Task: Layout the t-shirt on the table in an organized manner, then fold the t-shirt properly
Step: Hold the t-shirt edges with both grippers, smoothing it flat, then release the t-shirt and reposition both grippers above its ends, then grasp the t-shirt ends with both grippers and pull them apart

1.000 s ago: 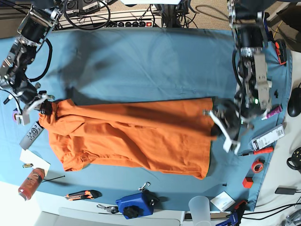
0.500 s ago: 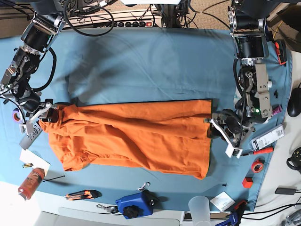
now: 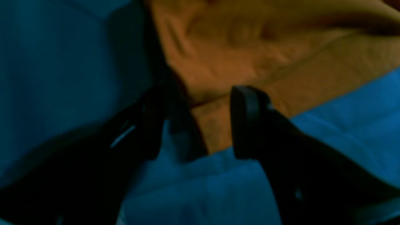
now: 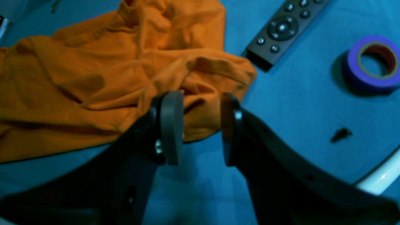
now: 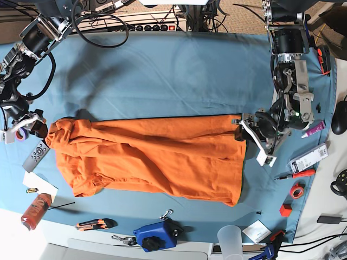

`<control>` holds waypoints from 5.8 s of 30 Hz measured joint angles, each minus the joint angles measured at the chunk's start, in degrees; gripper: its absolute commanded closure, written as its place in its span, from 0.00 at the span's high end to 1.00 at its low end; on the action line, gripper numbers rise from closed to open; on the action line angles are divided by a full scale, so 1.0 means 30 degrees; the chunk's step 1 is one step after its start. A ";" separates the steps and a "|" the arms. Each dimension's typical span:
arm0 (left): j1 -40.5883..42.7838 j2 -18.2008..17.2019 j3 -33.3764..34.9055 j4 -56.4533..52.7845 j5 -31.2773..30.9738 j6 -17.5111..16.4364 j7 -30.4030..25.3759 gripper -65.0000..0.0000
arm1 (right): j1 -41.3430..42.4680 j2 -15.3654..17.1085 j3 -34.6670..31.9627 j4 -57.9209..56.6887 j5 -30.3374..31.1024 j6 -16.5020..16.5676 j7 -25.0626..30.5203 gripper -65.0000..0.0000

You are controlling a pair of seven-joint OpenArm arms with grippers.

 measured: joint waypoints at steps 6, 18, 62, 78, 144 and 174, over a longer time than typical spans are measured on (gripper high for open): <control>0.0036 0.0102 0.0000 0.0000 -0.0073 0.0058 -0.0976 0.52 | -0.0058 -0.0022 -0.0007 0.0000 0.0430 0.0000 -0.0437 0.31; 0.0051 0.0984 -0.0007 -0.0678 -0.0073 -0.0168 -0.1311 0.30 | -0.0058 -0.0015 -0.0007 0.0000 0.0568 0.0000 -0.0437 0.31; 0.8539 0.0845 0.0000 0.8765 -0.1042 -0.0874 0.2135 0.00 | -0.6324 0.0109 0.3446 0.0000 0.8786 0.0058 -0.3075 0.31; 0.8451 0.0845 0.0000 0.8765 -0.1035 -0.0874 0.1989 0.00 | -0.2688 -0.2259 -0.0780 0.0000 0.4007 -0.0007 0.0415 0.31; 0.8451 0.0845 0.0000 0.8765 -0.2157 -0.1821 0.1705 0.00 | -0.1800 -0.2637 -0.3315 -0.0022 -0.1902 -0.0321 0.4561 0.51; 0.8459 0.0874 -0.0663 0.8765 -0.2259 -0.1814 0.2856 0.00 | -0.4306 -0.0954 0.3810 0.0969 0.8306 0.0044 -0.3963 0.00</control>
